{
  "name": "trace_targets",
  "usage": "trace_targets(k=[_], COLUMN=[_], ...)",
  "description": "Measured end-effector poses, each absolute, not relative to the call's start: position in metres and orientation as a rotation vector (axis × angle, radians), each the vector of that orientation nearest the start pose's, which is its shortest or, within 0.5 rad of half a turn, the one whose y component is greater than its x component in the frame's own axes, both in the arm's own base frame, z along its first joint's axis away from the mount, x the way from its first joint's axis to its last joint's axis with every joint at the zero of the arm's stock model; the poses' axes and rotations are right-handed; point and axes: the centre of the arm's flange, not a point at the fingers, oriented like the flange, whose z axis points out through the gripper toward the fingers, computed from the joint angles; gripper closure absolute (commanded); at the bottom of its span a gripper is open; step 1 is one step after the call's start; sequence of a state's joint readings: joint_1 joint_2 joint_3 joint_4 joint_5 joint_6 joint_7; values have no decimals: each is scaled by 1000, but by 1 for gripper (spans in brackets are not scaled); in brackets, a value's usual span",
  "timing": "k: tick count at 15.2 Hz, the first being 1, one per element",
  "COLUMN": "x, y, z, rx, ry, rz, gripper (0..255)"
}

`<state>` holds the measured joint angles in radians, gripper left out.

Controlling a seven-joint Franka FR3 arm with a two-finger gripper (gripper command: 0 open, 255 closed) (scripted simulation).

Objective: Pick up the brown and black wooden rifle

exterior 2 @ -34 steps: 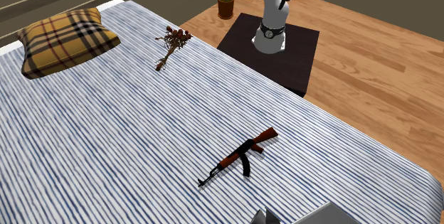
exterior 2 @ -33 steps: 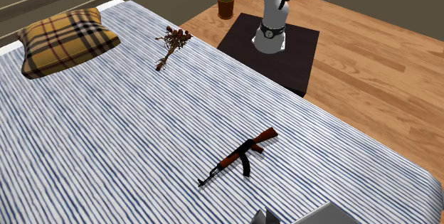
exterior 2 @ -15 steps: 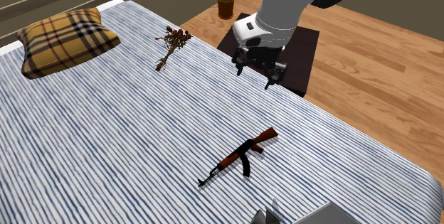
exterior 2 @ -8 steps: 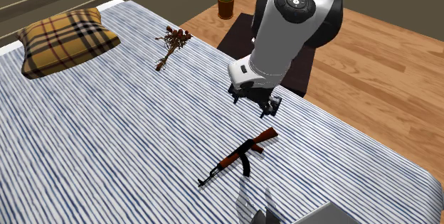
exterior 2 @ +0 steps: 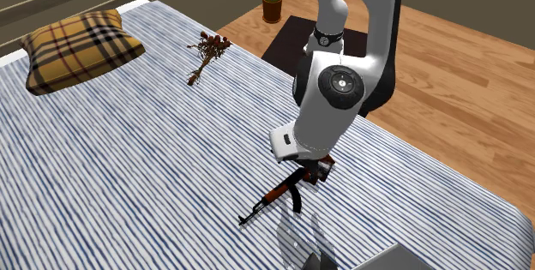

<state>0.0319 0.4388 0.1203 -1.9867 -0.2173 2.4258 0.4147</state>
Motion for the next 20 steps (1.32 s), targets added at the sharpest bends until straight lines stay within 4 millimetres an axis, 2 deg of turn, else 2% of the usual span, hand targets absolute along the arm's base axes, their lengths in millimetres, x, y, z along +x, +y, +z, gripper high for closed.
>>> trace_targets(k=[2,9,10,20], x=[614,618,617,616], y=[89,90,90,92], z=[231,194,192,192], rx=[-3222,-3222,-3221,-3219], ry=[179,179,179,174], rz=[-51,-52,-52,-62], gripper=[0,0,255,255])
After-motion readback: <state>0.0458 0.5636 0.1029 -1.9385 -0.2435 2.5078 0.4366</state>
